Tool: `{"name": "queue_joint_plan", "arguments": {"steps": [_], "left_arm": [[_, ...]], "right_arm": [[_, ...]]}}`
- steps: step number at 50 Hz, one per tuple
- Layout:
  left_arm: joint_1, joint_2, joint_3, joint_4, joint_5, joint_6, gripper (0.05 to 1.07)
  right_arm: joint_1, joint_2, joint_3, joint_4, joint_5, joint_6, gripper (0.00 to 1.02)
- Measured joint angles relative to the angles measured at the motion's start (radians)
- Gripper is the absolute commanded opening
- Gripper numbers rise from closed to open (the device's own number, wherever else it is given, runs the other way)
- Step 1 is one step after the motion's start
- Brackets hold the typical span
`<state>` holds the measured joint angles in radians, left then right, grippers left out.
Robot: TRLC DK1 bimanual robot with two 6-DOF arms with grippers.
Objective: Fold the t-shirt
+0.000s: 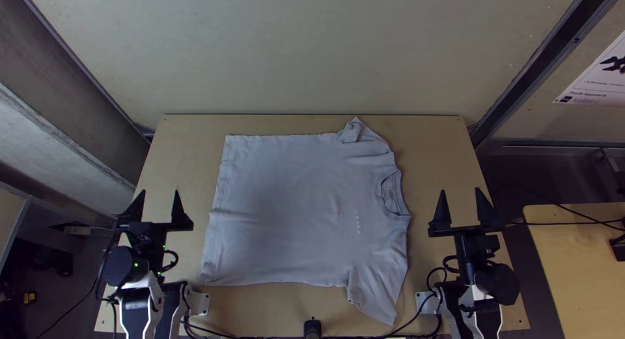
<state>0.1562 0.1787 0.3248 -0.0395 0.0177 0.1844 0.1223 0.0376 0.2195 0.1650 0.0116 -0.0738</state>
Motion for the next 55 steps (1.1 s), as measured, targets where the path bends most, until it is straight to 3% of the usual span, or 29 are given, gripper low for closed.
{"name": "queue_joint_plan", "arguments": {"steps": [11, 29, 41, 48, 55], "left_arm": [[-0.011, 0.218, 0.188, 0.093, 0.000, -0.002, 1.02], [-0.015, 0.566, 0.536, 0.120, -0.020, -0.008, 1.02], [-0.061, 0.874, 0.886, -0.047, -0.129, -0.036, 1.02], [-0.064, 1.089, 1.115, -0.238, -0.135, -0.101, 1.02], [-0.064, 1.232, 1.225, -0.313, -0.135, -0.164, 1.02]], "right_arm": [[0.002, 0.180, 0.140, 0.086, -0.001, -0.050, 0.99], [-0.006, 0.581, 0.528, 0.075, 0.001, -0.085, 0.99], [-0.005, 0.906, 0.853, -0.089, 0.113, -0.088, 0.99], [0.002, 1.075, 1.002, -0.155, 0.131, -0.076, 0.99], [0.015, 1.234, 1.145, -0.260, 0.131, -0.023, 0.99]]}}
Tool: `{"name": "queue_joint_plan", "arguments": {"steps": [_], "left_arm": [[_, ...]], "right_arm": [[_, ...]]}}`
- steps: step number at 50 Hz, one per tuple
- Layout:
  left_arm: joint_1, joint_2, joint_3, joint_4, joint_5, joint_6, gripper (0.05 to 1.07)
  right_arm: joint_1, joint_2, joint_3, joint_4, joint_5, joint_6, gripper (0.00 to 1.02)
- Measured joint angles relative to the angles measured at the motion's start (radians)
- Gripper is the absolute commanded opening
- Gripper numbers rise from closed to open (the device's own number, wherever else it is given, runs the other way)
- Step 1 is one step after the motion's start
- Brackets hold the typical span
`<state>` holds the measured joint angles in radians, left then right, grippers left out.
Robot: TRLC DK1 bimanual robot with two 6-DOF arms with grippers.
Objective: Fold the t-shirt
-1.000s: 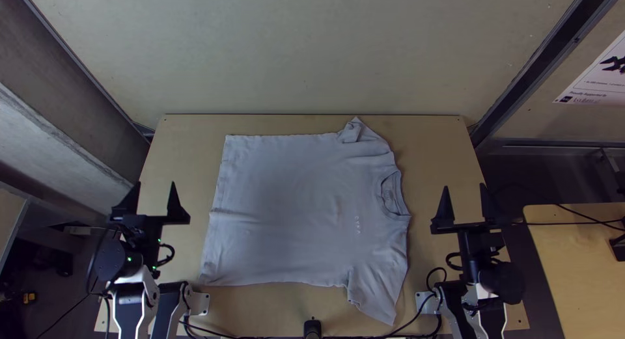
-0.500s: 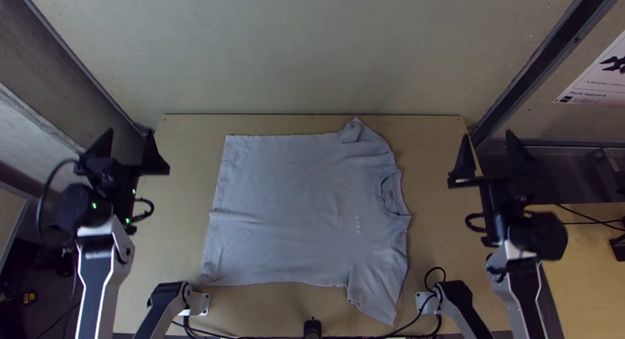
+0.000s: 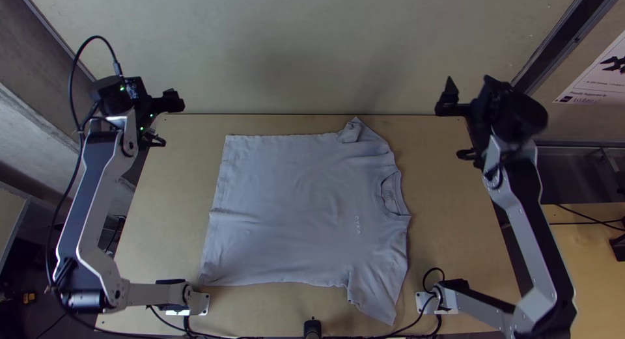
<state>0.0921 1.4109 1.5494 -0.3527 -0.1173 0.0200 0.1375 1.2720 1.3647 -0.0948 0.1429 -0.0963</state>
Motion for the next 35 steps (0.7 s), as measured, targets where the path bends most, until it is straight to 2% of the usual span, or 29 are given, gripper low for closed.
{"name": "queue_joint_plan", "arguments": {"steps": [10, 22, 28, 32, 35], "left_arm": [[-0.004, 0.100, 0.076, -0.026, 0.004, -0.051, 1.02], [-0.010, 0.325, 0.304, -0.314, 0.005, -0.073, 1.01], [-0.015, 0.426, 0.349, -0.365, 0.004, -0.081, 1.01], [-0.020, 0.479, 0.364, -0.386, 0.004, -0.085, 0.95], [-0.026, 0.517, 0.383, -0.398, 0.004, -0.086, 0.96]], "right_arm": [[0.023, 0.177, 0.152, -0.135, 0.000, 0.077, 0.99], [0.033, 0.357, 0.300, -0.306, 0.000, 0.174, 0.99], [0.039, 0.414, 0.338, -0.354, 0.000, 0.229, 0.99], [0.048, 0.434, 0.340, -0.364, 0.000, 0.261, 0.99], [0.058, 0.443, 0.340, -0.371, 0.000, 0.277, 0.99]]}}
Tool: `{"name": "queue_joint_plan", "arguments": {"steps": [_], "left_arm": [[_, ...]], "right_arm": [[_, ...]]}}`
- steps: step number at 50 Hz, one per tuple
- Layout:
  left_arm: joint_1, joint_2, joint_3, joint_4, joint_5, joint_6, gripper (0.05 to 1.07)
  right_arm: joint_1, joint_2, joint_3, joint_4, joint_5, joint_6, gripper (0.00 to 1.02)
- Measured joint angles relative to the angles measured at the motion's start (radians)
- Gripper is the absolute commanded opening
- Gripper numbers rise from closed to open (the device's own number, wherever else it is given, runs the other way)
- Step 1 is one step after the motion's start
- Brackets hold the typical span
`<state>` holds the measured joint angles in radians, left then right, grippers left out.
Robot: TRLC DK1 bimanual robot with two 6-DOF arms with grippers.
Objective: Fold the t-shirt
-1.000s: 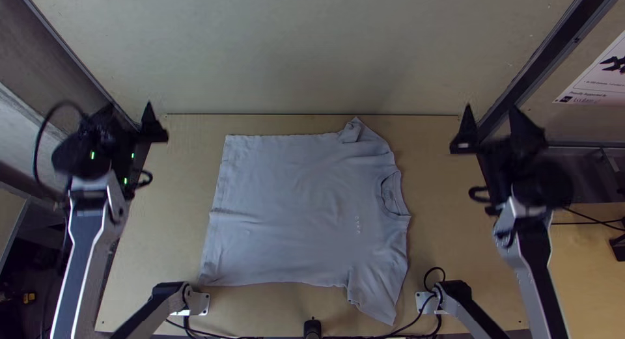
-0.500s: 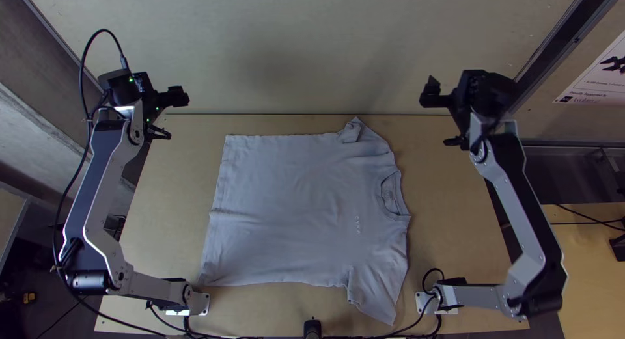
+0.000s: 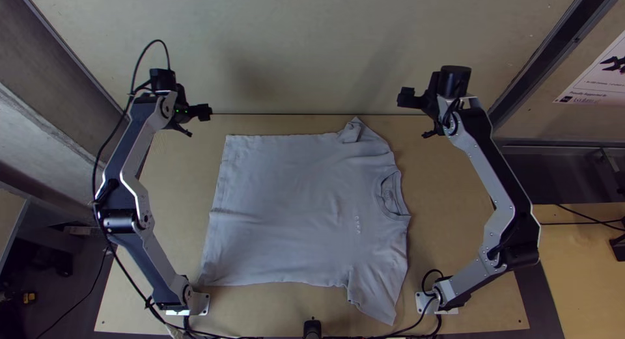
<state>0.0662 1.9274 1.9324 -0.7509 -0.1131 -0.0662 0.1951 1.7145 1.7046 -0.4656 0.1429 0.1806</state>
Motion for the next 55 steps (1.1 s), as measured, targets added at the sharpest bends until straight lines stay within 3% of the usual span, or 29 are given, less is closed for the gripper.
{"name": "queue_joint_plan", "arguments": {"steps": [18, 51, 53, 55], "left_arm": [[-0.064, 0.227, 0.165, -0.121, -0.008, -0.052, 0.95], [-0.105, 0.422, 0.263, -0.145, -0.087, -0.090, 0.95], [-0.106, 0.430, 0.265, -0.145, -0.093, -0.093, 0.88], [-0.110, 0.430, 0.269, -0.145, -0.102, -0.095, 0.71]], "right_arm": [[0.021, 0.061, 0.047, -0.037, -0.001, 0.024, 0.99], [0.018, 0.134, 0.047, -0.075, -0.004, 0.056, 0.99], [0.018, 0.137, 0.047, -0.075, -0.004, 0.056, 0.99], [0.018, 0.139, 0.047, -0.075, -0.005, 0.056, 0.99]]}}
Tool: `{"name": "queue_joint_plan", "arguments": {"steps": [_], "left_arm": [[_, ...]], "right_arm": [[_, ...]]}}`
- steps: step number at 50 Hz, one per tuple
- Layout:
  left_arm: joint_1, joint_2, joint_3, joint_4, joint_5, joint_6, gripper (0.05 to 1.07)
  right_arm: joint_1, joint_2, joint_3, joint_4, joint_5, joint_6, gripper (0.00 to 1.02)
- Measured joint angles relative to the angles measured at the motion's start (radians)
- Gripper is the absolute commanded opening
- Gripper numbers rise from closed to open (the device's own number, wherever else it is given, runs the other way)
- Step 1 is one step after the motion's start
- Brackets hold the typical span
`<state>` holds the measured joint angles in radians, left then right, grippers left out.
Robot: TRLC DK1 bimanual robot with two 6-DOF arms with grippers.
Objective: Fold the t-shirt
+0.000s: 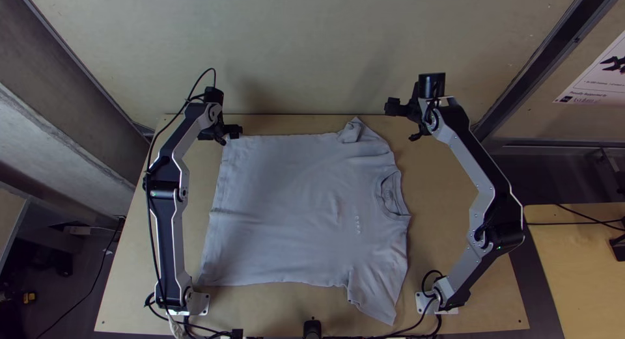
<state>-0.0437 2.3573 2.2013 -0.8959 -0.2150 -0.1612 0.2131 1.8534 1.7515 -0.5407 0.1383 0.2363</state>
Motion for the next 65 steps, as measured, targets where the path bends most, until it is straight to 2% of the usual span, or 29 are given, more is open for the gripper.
{"name": "queue_joint_plan", "arguments": {"steps": [3, 6, 7, 13, 20, 23, 30, 38, 42, 52, 57, 65], "left_arm": [[-0.007, 0.004, 0.002, 0.000, -0.007, 0.000, 0.36], [-0.014, 0.007, 0.005, 0.004, -0.002, 0.000, 0.12], [-0.015, 0.008, 0.006, 0.004, 0.005, 0.000, 0.07], [-0.027, 0.011, 0.006, 0.009, 0.029, 0.000, 0.08], [-0.035, 0.011, 0.006, 0.012, 0.031, 0.000, 0.08], [-0.036, 0.011, 0.006, 0.012, 0.033, 0.000, 0.08], [-0.036, 0.011, 0.006, 0.011, 0.038, 0.000, 0.08], [-0.036, 0.003, 0.006, 0.003, 0.043, 0.000, 0.08], [-0.036, -0.007, 0.005, 0.001, 0.046, 0.000, 0.08], [-0.040, -0.041, 0.005, 0.000, 0.047, 0.000, 0.08], [-0.040, -0.052, 0.005, -0.005, 0.047, 0.000, 0.08], [-0.040, -0.057, 0.005, -0.030, 0.047, 0.001, 0.08]], "right_arm": [[0.000, 0.002, 0.000, 0.000, 0.000, 0.000, 0.99], [-0.001, 0.003, 0.000, 0.000, -0.003, 0.000, 0.99], [-0.002, 0.004, 0.001, 0.000, -0.004, 0.001, 0.99], [-0.008, 0.019, 0.021, -0.012, -0.007, 0.006, 0.99], [-0.024, 0.085, 0.106, -0.109, -0.009, 0.019, 0.97], [-0.033, 0.126, 0.157, -0.159, -0.025, 0.021, 0.92], [-0.052, 0.222, 0.237, -0.213, -0.095, 0.022, 0.92], [-0.056, 0.353, 0.388, -0.311, -0.106, 0.022, 0.92], [-0.051, 0.441, 0.501, -0.367, -0.106, 0.022, 0.85], [-0.019, 0.537, 0.548, -0.369, -0.106, 0.023, 0.83], [-0.005, 0.573, 0.548, -0.365, -0.106, 0.027, 0.66], [0.002, 0.614, 0.548, -0.340, -0.107, 0.034, 0.64]]}}
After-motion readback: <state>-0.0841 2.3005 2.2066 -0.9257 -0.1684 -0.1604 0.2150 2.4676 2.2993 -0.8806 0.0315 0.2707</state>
